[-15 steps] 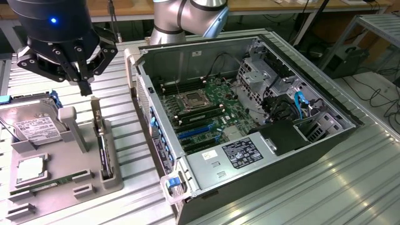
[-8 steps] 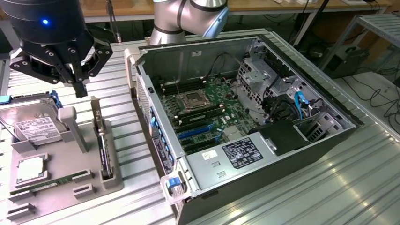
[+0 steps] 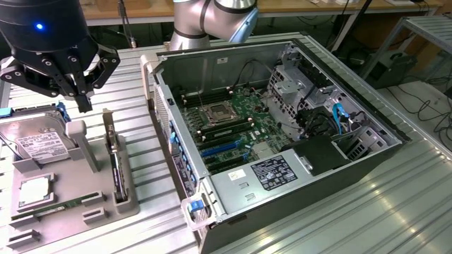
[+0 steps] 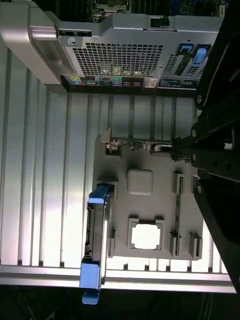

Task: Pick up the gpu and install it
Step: 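Reach for the gpu, then pick up the gpu and move the gpu toward the slot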

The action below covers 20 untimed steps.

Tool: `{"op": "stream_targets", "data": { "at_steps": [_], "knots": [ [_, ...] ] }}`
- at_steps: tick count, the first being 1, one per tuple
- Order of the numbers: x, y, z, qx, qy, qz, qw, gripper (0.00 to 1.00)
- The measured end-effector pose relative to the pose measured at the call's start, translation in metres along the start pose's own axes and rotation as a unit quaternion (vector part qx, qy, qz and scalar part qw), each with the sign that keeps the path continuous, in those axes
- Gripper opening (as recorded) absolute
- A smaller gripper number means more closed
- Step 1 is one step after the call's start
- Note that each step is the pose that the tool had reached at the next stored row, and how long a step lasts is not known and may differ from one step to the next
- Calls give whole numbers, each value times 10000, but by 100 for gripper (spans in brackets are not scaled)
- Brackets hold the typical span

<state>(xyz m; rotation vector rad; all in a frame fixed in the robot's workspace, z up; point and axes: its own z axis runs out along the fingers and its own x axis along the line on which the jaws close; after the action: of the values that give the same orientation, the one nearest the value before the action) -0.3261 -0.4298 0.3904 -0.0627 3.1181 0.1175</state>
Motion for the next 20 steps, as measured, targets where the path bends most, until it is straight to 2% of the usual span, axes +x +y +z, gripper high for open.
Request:
{"op": "stream_targets", "data": {
  "at_steps": [15,19,20],
  "knots": [
    [5,0,0,0,0,0,10000,11],
    [5,0,0,0,0,0,10000,36],
    [5,0,0,0,0,0,10000,36]
  ]
}}
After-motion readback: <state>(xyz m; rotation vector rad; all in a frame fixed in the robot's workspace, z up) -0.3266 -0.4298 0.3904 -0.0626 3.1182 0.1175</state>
